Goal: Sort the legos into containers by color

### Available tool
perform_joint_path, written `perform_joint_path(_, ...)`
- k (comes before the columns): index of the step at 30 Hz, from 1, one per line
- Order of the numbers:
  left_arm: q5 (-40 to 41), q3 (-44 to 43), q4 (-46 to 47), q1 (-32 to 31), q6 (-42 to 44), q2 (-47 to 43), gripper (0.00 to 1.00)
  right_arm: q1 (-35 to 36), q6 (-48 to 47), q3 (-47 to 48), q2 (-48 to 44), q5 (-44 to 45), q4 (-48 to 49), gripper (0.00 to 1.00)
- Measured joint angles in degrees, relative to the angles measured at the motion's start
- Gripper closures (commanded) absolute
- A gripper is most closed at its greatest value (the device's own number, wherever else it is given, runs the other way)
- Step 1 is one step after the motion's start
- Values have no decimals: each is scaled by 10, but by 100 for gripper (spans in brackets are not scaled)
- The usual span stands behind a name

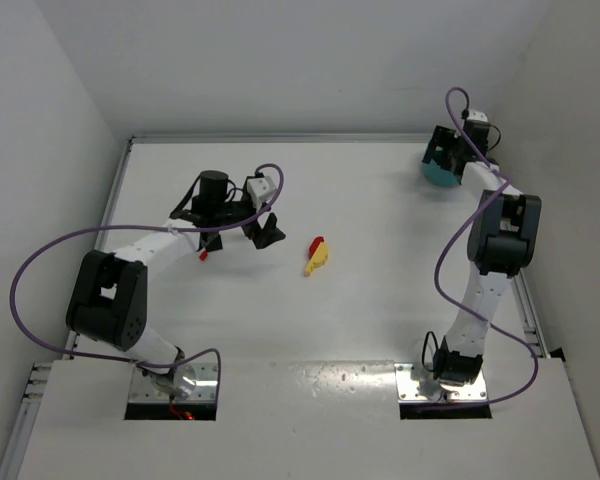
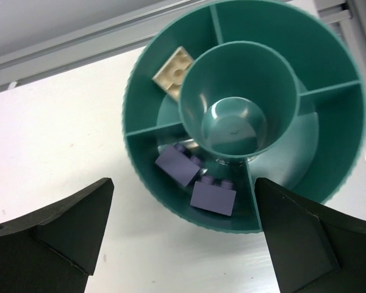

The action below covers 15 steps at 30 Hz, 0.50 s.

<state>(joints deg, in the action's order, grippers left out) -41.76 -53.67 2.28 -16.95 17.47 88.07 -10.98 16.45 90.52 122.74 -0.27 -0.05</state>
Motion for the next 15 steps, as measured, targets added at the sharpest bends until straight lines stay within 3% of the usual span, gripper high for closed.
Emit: perform_joint_path(15,0,0,2,-4,0,0,0,33,25,-14,-58,-45,-16,0)
